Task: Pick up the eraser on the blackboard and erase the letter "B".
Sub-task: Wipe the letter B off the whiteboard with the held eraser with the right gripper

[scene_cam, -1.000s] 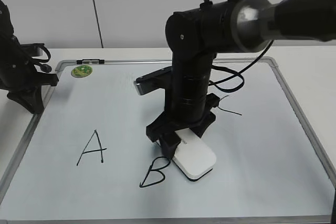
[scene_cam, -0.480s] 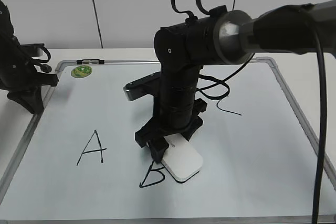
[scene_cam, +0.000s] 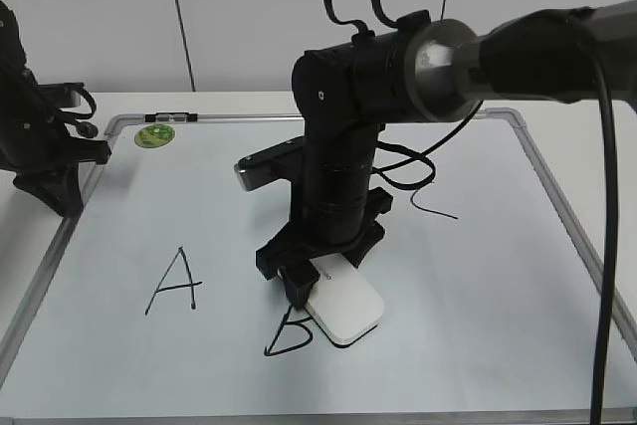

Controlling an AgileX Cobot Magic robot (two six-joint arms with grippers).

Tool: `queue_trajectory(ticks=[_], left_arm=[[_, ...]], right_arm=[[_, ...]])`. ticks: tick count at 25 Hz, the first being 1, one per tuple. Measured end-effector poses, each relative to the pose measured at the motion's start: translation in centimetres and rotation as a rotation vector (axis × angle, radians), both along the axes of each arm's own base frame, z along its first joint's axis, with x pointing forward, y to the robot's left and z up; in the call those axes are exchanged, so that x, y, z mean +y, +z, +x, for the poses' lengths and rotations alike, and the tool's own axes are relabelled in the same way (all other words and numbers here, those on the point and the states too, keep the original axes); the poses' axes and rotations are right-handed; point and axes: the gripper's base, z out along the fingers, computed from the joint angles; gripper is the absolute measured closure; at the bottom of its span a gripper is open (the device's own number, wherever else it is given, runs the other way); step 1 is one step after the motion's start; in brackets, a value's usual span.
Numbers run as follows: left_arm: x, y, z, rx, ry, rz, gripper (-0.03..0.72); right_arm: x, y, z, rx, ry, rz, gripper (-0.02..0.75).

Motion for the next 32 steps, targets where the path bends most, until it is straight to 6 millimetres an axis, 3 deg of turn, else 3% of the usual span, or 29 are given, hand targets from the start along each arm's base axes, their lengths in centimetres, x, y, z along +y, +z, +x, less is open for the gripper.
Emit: queue_trajectory(ticks=[17,32], left_arm=[[0.1,0.0,0.0,0.0,0.0,0.003,0.662],[0.2,-0.1,0.0,0.011,-0.002,0.003,0.663]], right_arm=[[2.5,-0.1,-2.1,-0.016,0.086,-0.01,0.216],[2.7,0.0,-2.3,-0.017,0.094,-0.014,0.216]])
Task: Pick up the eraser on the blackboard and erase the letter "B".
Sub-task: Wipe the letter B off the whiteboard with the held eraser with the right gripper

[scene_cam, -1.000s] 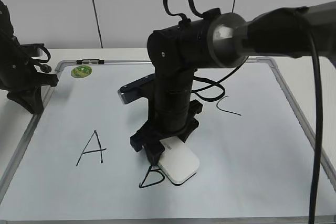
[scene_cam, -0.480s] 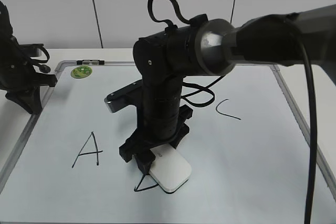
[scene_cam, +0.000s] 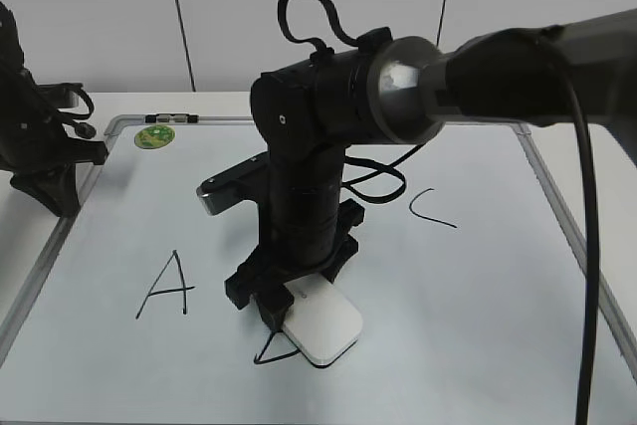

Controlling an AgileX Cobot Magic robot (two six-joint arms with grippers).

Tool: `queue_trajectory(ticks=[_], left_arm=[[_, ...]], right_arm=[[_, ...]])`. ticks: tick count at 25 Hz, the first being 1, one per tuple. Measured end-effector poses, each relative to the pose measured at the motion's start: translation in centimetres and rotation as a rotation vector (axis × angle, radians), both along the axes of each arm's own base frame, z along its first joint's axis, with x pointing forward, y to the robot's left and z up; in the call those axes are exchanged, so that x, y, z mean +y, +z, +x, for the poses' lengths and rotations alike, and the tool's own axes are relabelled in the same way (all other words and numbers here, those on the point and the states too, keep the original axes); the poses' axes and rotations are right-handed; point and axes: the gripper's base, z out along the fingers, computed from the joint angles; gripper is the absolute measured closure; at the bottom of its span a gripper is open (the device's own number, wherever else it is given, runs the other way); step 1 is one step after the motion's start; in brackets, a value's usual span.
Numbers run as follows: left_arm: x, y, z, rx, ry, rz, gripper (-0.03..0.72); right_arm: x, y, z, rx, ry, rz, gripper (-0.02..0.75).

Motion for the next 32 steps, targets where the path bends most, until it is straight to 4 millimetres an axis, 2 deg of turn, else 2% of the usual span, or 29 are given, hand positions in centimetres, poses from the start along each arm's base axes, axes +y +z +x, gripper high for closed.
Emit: queue_trajectory(ticks=[32], left_arm=[[-0.04,0.03,-0.04,0.006,0.005,-0.015,0.664]], right_arm=[[0.66,0.36,-0.38,0.051,0.0,-0.003,0.216]])
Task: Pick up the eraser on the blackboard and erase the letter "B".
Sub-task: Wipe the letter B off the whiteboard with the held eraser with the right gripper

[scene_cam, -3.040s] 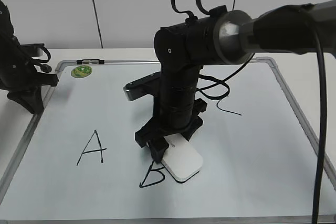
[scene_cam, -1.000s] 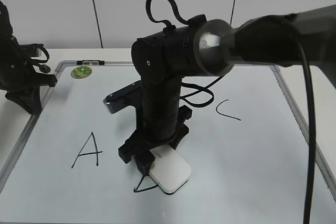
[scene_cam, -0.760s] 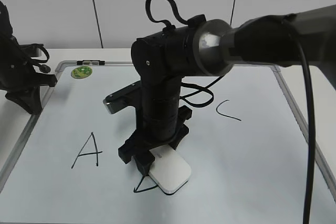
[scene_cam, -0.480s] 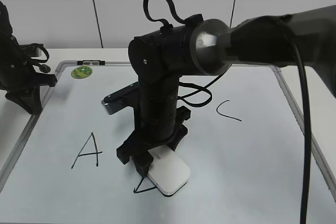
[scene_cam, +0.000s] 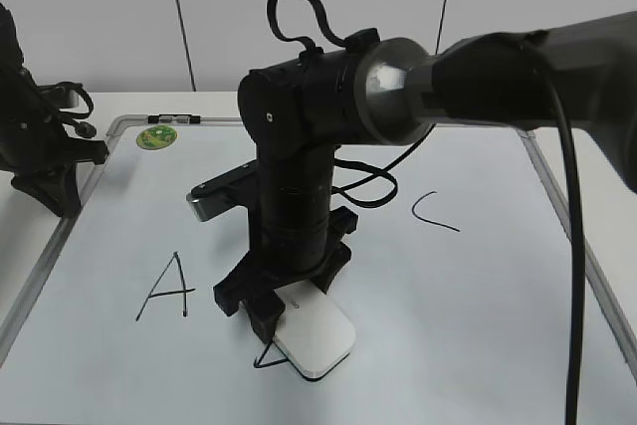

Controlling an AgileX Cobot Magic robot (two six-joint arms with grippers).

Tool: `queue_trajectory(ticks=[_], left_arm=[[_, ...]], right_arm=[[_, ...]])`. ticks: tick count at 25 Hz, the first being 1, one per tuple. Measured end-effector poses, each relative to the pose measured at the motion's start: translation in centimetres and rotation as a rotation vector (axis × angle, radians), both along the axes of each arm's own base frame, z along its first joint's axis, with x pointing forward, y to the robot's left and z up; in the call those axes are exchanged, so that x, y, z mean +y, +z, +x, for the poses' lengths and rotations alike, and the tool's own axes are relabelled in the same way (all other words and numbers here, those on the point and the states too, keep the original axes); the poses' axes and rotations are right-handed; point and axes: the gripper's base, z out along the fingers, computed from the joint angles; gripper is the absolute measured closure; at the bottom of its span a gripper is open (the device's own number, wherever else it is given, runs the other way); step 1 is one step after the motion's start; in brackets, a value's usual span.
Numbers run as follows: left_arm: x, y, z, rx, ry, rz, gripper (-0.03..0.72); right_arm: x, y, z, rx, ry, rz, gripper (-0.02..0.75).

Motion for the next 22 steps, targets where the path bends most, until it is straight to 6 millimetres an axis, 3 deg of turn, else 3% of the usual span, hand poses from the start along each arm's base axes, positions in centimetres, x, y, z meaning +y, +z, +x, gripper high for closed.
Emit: queue_trajectory(ticks=[14,22], left_arm=[[-0.1,0.0,0.0,0.0,0.002,-0.007,0.664],[-0.1,0.0,0.0,0.0,0.004,-0.011,0.664]], right_arm=[[0.4,0.0,-0.6,0.065,0.002,0.03,0.216],[2.6,0.0,-3.2,0.082,0.111,0.043,0.216]])
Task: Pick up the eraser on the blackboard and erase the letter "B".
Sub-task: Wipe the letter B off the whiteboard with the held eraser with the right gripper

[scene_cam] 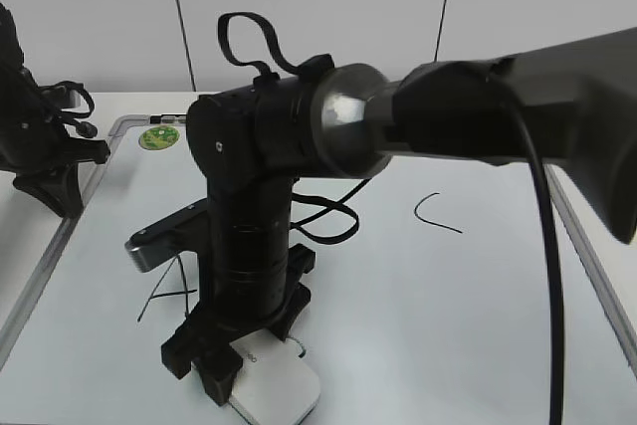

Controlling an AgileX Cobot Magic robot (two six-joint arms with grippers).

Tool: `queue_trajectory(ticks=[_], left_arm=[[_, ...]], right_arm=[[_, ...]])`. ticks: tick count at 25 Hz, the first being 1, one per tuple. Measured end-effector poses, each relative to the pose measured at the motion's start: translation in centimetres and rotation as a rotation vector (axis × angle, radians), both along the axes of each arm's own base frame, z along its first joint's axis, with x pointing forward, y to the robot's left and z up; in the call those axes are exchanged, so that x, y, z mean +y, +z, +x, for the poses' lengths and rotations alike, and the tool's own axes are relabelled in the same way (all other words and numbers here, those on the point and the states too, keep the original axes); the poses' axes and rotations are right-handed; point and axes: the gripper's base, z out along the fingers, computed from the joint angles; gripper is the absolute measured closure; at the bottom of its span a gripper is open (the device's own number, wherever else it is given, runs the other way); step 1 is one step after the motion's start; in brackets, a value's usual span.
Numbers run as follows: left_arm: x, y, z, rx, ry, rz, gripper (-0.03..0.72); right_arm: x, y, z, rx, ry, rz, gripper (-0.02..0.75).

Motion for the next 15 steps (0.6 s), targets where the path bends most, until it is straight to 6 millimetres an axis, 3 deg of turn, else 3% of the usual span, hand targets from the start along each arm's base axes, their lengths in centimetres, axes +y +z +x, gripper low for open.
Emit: queue_trajectory(ticks=[4,15], left_arm=[[0.0,0.0,0.0,0.0,-0.002,0.0,0.664],[-0.18,-0.07,0.02,0.002,0.009,-0.02,0.664]], right_arm=[[0.84,0.02,-1.05,0.006,0.038,0.007,0.216],[0.12,-0.09,-0.38,-0.094,0.022,-0.105,0.216]])
